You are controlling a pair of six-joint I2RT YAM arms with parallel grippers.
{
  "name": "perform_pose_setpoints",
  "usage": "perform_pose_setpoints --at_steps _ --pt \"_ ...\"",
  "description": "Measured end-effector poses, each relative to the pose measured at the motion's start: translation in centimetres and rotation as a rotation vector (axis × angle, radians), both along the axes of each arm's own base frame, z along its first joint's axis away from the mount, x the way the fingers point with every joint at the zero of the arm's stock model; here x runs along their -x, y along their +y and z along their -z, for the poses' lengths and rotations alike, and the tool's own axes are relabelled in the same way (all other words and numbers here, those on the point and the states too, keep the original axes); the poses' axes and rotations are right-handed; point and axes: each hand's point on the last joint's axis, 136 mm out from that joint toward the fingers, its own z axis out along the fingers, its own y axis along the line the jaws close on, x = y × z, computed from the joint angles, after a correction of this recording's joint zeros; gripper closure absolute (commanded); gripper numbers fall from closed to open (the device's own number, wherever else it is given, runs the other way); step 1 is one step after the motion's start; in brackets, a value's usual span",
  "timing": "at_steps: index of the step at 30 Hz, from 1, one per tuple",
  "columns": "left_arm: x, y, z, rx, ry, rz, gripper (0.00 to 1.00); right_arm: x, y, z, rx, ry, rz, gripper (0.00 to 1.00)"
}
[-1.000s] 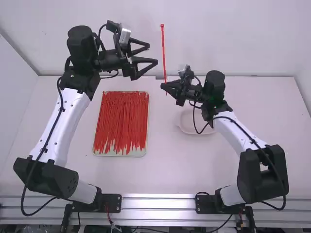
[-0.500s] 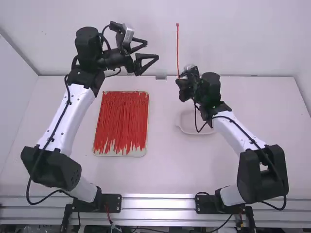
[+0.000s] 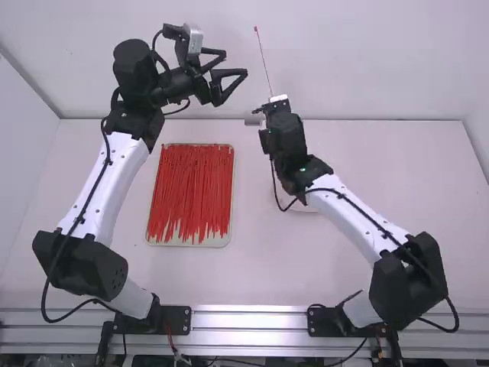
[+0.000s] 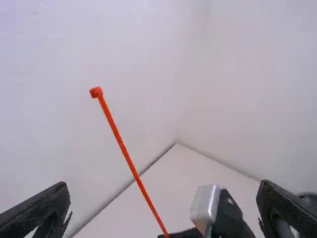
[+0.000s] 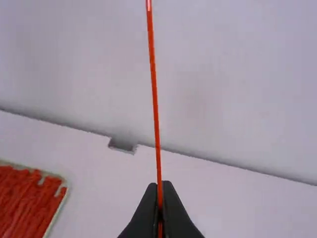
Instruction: Fasten the cable tie
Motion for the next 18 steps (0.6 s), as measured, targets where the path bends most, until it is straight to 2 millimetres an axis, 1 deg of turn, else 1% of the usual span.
perform_pose_setpoints --at_steps 1,7,9,13,15,17,18 --pt "-0.1 0.1 0.0 0.007 0.012 -0.006 0.01 0.6 0.0 -0.4 0.031 -0.022 0.052 1.00" --pt "-0.8 0.5 0.4 0.044 0.090 -0.052 0.01 2.7 -0.1 -1.8 0.108 -0.095 0.211 1.00" --pt "-0.9 0.6 0.3 0.058 0.101 -0.059 0.01 3.3 -0.2 -2.2 0.122 -0.115 0.252 1.00" --pt "-0.9 0.5 -0.7 0.101 0.102 -0.058 0.01 4.8 -0.3 -3.1 0.160 -0.157 0.336 1.00" --pt "-0.8 0.2 -0.9 0.113 0.106 -0.053 0.06 5.4 -0.2 -3.4 0.172 -0.167 0.355 1.00" --pt "-0.5 -0.5 -1.2 0.122 0.100 -0.037 0.09 5.9 -0.1 -3.6 0.180 -0.178 0.372 1.00" --pt "-0.3 -0.9 -1.4 0.128 0.099 -0.028 0.12 6.2 0.1 -3.8 0.181 -0.185 0.380 1.00"
